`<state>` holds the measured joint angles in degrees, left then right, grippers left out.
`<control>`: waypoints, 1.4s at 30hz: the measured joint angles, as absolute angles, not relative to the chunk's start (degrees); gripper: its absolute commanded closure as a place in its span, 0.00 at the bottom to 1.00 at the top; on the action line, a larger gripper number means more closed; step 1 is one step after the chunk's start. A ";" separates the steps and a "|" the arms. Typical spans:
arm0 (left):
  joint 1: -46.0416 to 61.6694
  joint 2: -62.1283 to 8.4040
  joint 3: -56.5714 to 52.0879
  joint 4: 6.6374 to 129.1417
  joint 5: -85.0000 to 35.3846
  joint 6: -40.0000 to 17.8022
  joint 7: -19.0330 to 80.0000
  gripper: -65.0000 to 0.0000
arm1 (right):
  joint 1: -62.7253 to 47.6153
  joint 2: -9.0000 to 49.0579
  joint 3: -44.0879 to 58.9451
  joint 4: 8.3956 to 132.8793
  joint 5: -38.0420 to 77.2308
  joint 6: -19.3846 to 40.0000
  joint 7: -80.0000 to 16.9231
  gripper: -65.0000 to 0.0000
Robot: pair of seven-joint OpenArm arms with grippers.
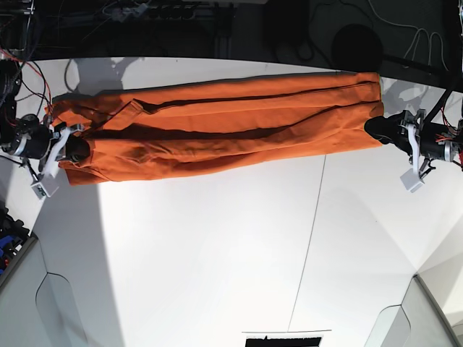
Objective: Layout the t-shirt on the table in an organized manner, then fold the t-shirt properly
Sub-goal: 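Regrasp the folded strip's ends with both grippers and pull it straight, then grasp the strip's end with the left gripper and lift it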
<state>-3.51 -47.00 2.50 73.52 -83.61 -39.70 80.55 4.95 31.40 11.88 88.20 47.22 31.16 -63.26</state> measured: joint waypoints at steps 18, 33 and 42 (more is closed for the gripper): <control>-1.74 -47.66 -13.69 74.00 -83.68 -39.70 80.20 0.62 | 0.95 30.26 13.65 93.49 46.35 31.35 -63.37 0.55; 11.79 -40.99 -29.23 74.02 -83.44 -39.68 80.58 0.62 | 2.33 22.68 13.72 93.80 45.30 31.40 -63.13 1.00; 14.79 -39.40 -29.23 74.02 -83.44 -39.68 80.42 0.62 | 7.51 23.00 13.80 93.80 45.34 30.87 -64.01 1.00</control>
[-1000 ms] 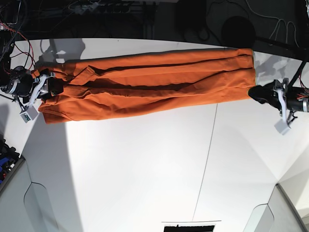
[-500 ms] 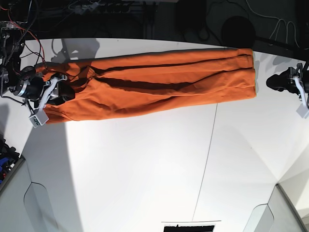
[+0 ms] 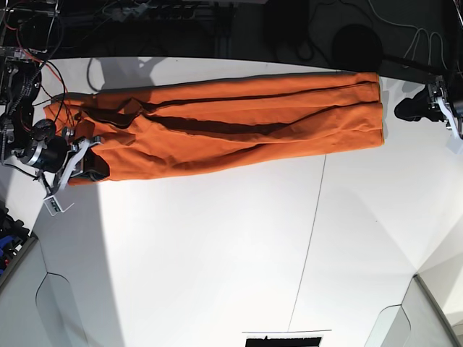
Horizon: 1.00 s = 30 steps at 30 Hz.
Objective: Layout the t-shirt on the table in an organized manner, then fold the t-shirt properly
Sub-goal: 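Grasp the strip's end with the left gripper and lift it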
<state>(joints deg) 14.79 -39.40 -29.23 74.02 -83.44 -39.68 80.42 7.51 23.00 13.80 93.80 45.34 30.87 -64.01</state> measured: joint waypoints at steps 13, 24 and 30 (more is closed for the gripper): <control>15.55 -39.40 -29.23 74.02 -83.46 -39.70 80.58 0.35 | 3.62 22.13 10.79 93.47 43.94 31.73 -63.86 1.00; 15.57 -36.67 -28.01 74.02 -77.19 -39.68 75.13 0.35 | 2.52 22.20 10.79 86.54 39.22 31.66 -57.78 1.00; 15.38 -35.07 -24.71 74.04 -78.11 -39.70 73.36 0.35 | 2.50 22.20 10.79 86.50 39.18 31.66 -58.06 1.00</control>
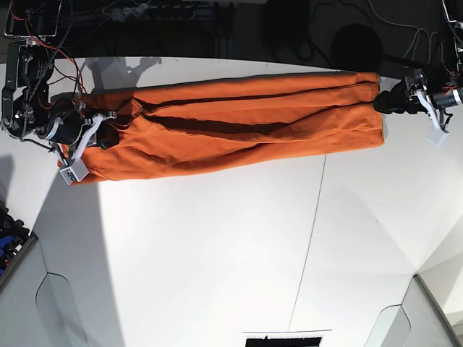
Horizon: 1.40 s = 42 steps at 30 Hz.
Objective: Layout the t-shirt on the table in an organized manner, then fold the t-shirt properly
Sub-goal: 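Grasp the strip's end with the left gripper and lift it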
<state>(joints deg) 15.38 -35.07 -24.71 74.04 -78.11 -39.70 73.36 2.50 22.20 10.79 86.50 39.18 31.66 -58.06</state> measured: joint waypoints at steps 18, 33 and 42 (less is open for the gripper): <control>13.47 -32.86 -20.88 74.37 -73.65 -40.14 69.73 0.63 | 2.52 22.20 10.79 86.48 41.36 31.66 -59.22 1.00; 8.64 -38.39 -20.45 74.24 -69.41 -39.81 71.11 1.00 | 2.57 22.20 13.04 89.91 43.22 31.66 -58.78 1.00; 7.11 -46.06 -20.43 74.24 -67.46 -39.79 71.13 1.00 | 2.52 22.04 13.06 93.23 43.83 31.68 -58.78 1.00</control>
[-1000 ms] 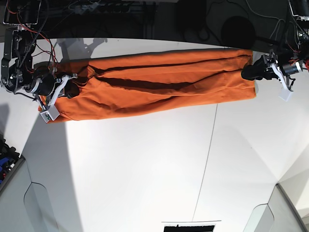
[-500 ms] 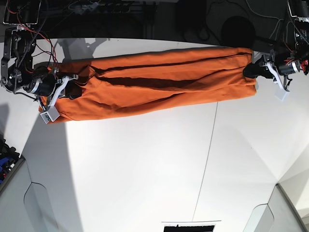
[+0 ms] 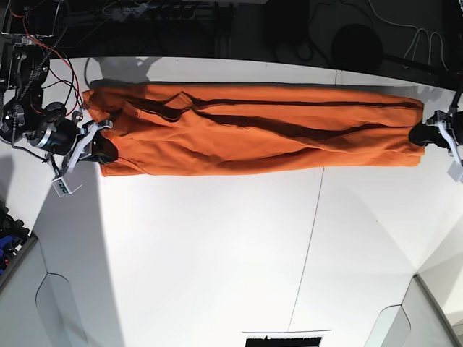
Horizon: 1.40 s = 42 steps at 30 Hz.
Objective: Layout the t-shirt on the table in an organized manner, then fold the t-shirt properly
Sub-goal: 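Grasp the strip's end with the left gripper and lift it, then fold the held end with the left gripper toward the right gripper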
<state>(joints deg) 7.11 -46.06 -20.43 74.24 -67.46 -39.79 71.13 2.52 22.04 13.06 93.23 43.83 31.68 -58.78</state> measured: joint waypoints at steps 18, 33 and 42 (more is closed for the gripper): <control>7.29 -48.10 -14.83 98.78 -75.02 -39.70 76.38 1.00 | 2.35 17.39 13.15 93.27 39.81 31.66 -59.05 1.00; 3.44 -36.05 -3.92 98.13 -72.31 -39.70 75.16 1.00 | 2.09 17.30 14.83 92.51 39.55 31.68 -60.31 1.00; 2.98 -28.03 0.40 97.84 -68.49 -39.70 74.02 1.00 | 2.07 17.32 14.85 92.49 38.74 31.68 -60.31 1.00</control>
